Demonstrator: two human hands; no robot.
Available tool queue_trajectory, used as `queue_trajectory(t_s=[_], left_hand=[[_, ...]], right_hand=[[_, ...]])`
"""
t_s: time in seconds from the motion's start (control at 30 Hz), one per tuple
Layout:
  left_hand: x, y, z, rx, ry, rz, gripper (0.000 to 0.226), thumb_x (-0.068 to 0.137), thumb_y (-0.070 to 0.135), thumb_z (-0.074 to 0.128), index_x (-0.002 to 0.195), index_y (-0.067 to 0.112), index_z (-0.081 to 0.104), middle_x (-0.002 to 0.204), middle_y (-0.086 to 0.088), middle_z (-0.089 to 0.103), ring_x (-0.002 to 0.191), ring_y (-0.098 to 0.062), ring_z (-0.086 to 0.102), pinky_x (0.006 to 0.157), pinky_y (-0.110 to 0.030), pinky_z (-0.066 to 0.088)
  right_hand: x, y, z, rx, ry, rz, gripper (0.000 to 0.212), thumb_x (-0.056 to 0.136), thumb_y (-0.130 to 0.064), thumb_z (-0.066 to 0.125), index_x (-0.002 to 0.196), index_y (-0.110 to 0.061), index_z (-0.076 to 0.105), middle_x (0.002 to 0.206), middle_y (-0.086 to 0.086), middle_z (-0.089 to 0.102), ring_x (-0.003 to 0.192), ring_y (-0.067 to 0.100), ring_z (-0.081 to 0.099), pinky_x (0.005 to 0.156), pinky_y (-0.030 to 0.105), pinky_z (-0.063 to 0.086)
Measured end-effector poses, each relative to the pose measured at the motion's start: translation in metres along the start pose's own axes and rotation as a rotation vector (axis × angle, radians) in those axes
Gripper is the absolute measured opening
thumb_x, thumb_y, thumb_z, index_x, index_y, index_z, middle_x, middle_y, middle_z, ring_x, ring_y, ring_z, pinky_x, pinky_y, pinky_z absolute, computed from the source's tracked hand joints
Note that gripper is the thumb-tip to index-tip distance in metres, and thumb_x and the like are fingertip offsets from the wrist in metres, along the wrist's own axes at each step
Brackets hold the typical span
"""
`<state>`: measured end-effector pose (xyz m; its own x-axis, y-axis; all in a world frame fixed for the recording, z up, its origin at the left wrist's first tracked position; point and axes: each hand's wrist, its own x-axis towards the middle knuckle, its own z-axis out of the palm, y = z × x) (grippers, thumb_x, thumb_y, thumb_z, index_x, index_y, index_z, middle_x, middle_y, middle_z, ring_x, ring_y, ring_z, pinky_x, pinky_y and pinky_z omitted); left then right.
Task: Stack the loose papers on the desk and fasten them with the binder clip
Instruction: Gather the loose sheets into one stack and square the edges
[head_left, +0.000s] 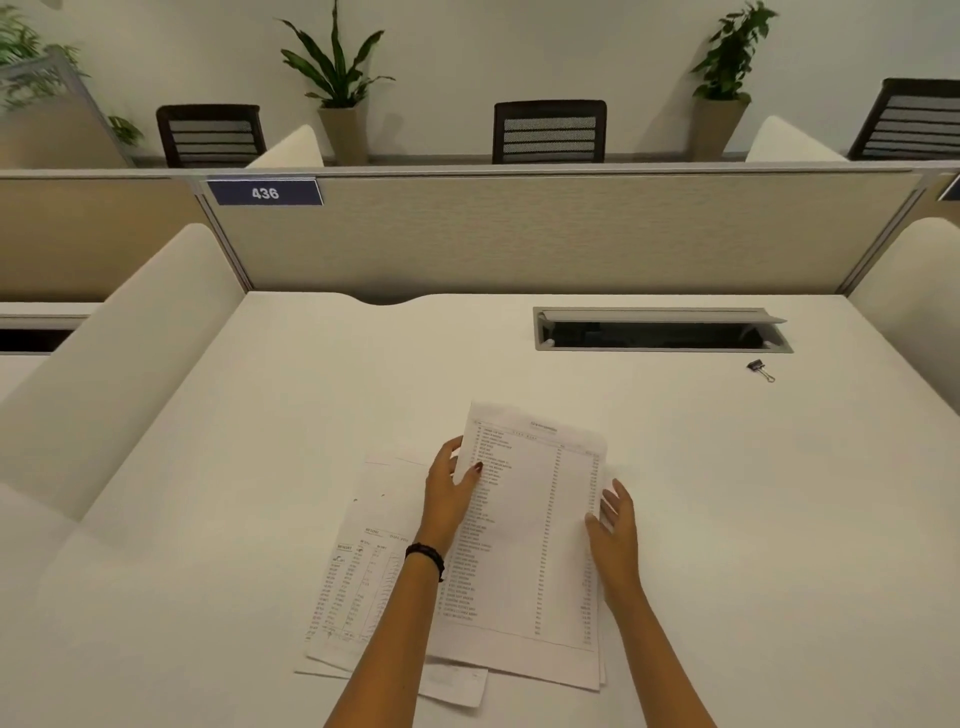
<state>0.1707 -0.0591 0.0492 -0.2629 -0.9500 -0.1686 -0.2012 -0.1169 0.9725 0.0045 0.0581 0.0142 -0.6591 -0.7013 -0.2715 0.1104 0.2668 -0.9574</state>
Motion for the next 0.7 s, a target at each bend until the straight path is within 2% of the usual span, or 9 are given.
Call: queue_trajectory(t_s=[0.07, 0.13, 0.23, 0.4, 0.5, 0.57, 0.7], left_hand=[[-0.001, 0.013, 0.001, -0.004, 0.005, 0.038, 0.029, 0.092, 0.018, 0.055, 0.118, 0.027, 0.044, 0.109, 0.003, 0.059, 0.089, -0.002, 0.059, 0.057, -0.007, 0.05], [-0.002, 0.025, 0.002, -0.018, 0.015, 0.076, 0.026, 0.091, 0.021, 0.055, 0.114, 0.029, 0.045, 0.111, 0.001, 0.061, 0.09, -0.004, 0.061, 0.056, -0.009, 0.051], [-0.005, 0.045, 0.004, -0.058, 0.034, 0.138, 0.024, 0.092, 0.023, 0.054, 0.113, 0.027, 0.045, 0.11, 0.001, 0.062, 0.088, -0.009, 0.065, 0.056, -0.012, 0.053], [-0.008, 0.078, 0.01, -0.141, 0.09, 0.277, 0.027, 0.091, 0.025, 0.053, 0.116, 0.023, 0.043, 0.111, 0.0, 0.061, 0.09, -0.018, 0.067, 0.062, -0.019, 0.057], [-0.013, 0.088, 0.015, -0.154, 0.103, 0.353, 0.029, 0.091, 0.02, 0.054, 0.116, 0.026, 0.041, 0.11, 0.008, 0.057, 0.097, -0.015, 0.062, 0.068, -0.017, 0.056], [-0.017, 0.089, 0.018, -0.141, 0.097, 0.366, 0.033, 0.09, 0.019, 0.055, 0.117, 0.028, 0.039, 0.108, 0.014, 0.055, 0.098, -0.014, 0.06, 0.068, -0.018, 0.057], [-0.019, 0.082, 0.024, -0.131, 0.11, 0.346, 0.035, 0.09, 0.019, 0.056, 0.12, 0.026, 0.04, 0.115, 0.005, 0.054, 0.102, -0.019, 0.059, 0.076, -0.029, 0.058]], right_hand=[[0.0, -0.008, -0.002, 0.035, 0.022, 0.029, 0.056, 0.091, -0.007, 0.05, 0.141, -0.018, 0.028, 0.134, 0.009, 0.046, 0.11, 0.019, 0.049, 0.091, 0.033, 0.043], [-0.001, -0.019, -0.005, 0.052, 0.045, 0.031, 0.05, 0.092, -0.007, 0.048, 0.139, -0.017, 0.033, 0.127, 0.01, 0.051, 0.101, 0.019, 0.053, 0.083, 0.031, 0.045], [-0.001, -0.041, -0.008, 0.082, 0.099, -0.039, 0.041, 0.09, -0.004, 0.049, 0.129, -0.014, 0.046, 0.119, 0.01, 0.058, 0.097, 0.02, 0.057, 0.076, 0.029, 0.048], [-0.005, -0.084, -0.015, 0.184, 0.163, -0.228, 0.026, 0.089, -0.002, 0.051, 0.113, -0.011, 0.056, 0.108, 0.006, 0.064, 0.097, 0.02, 0.063, 0.08, 0.031, 0.053], [-0.009, -0.099, -0.018, 0.2, 0.16, -0.312, 0.017, 0.089, -0.005, 0.053, 0.104, -0.012, 0.059, 0.099, 0.003, 0.065, 0.091, 0.018, 0.062, 0.074, 0.023, 0.051], [-0.012, -0.102, -0.019, 0.179, 0.14, -0.337, 0.019, 0.089, -0.006, 0.055, 0.106, -0.013, 0.058, 0.101, 0.003, 0.065, 0.092, 0.018, 0.061, 0.075, 0.023, 0.051], [-0.015, -0.1, -0.022, 0.142, 0.112, -0.335, 0.021, 0.089, -0.008, 0.056, 0.11, -0.012, 0.059, 0.107, 0.008, 0.065, 0.095, 0.023, 0.061, 0.077, 0.026, 0.051]])
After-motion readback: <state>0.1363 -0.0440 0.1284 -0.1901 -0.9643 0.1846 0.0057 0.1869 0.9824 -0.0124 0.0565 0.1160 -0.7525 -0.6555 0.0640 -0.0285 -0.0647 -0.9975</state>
